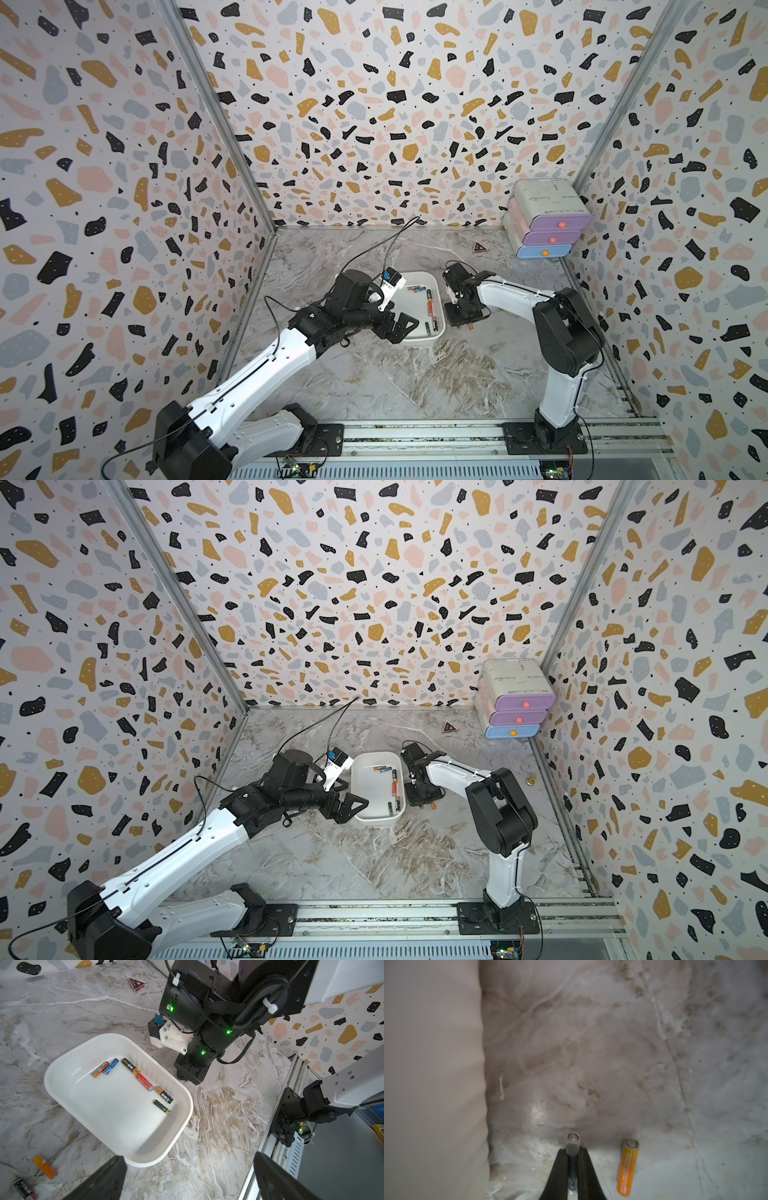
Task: Take the batteries out of the storage box
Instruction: Place the battery at the center of the board.
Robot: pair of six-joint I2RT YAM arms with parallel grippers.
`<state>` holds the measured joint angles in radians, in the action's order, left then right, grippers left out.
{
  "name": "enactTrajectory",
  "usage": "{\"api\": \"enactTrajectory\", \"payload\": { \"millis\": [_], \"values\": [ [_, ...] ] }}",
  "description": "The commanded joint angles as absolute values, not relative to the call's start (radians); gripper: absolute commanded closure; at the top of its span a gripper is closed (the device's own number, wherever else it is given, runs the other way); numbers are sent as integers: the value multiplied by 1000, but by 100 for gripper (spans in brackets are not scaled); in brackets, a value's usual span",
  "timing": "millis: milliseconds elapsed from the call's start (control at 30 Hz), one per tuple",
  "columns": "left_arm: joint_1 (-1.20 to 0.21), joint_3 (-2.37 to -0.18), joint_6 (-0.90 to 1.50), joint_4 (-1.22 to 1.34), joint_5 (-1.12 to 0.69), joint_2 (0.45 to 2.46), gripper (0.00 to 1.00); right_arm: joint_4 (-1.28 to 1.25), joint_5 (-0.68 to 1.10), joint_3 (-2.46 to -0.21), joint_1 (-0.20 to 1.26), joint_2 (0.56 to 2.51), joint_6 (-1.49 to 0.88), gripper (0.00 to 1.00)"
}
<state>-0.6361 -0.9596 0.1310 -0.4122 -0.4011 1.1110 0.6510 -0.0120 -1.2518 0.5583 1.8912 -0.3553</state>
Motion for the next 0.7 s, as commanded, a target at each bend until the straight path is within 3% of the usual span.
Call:
{"api": "enactTrajectory", "payload": {
  "millis": [0,200,333,400,567,667],
  "values": [
    [-638,-950,126,-392,-372,1095,1,641,-68,-1265,561,1888,-368,100],
    [-638,-957,126,-393,-360,1102,0,632,-71,-1258,563,1894,-368,100],
    [-638,-972,124,-397,-357,1114,0,628,-62,-1257,564,1883,-372,75],
    [-638,-976,125,-397,-352,1115,0,631,-56,-1259,565,1869,-369,68],
    [-635,-963,148,-393,-249,1121,0,674,-17,-1292,566,1802,-353,66],
    [-606,-972,187,-415,-224,1143,6,725,2,-1325,567,1718,-332,65]
  ]
}}
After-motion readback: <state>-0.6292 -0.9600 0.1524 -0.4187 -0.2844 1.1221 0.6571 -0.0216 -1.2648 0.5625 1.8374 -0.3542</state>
